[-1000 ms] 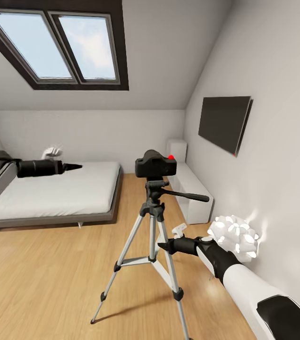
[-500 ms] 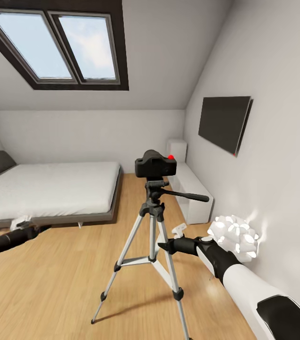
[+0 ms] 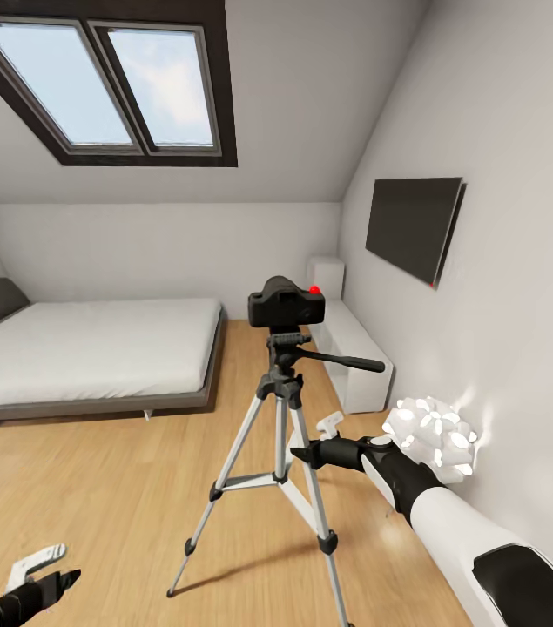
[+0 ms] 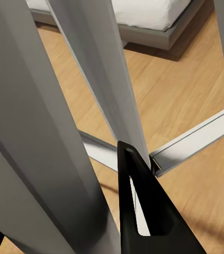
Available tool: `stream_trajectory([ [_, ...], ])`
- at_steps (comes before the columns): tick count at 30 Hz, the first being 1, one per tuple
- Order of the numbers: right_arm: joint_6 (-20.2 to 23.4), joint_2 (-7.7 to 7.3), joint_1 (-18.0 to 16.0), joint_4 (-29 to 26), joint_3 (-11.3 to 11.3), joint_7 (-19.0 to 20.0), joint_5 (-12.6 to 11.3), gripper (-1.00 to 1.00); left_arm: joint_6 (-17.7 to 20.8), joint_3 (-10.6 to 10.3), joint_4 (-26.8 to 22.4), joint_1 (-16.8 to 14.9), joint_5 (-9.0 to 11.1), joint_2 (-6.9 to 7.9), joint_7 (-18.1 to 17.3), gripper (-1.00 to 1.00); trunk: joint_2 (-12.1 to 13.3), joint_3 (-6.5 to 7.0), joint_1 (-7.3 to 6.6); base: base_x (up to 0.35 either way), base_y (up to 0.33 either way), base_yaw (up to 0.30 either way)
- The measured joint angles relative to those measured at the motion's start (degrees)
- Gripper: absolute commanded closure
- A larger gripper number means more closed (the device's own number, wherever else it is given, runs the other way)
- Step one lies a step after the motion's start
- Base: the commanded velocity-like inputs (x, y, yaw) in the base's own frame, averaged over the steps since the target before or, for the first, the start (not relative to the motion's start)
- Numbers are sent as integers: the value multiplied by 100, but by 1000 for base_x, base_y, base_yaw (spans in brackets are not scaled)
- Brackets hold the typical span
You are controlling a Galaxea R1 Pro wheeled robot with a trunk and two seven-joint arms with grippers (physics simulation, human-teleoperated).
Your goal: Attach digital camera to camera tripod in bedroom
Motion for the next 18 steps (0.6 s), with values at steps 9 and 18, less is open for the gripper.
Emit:
stream_trajectory([
  [9, 6, 1, 0, -1, 5, -4, -10, 100, 92, 2, 12, 800, 182, -1132, 2013, -100, 0, 0, 0, 0, 0, 0],
  [18, 8, 4, 0, 1, 4, -8, -12, 100, 259, 17, 12, 1381, 462, -1785, 3036, -100, -1, 0, 0, 0, 0, 0],
])
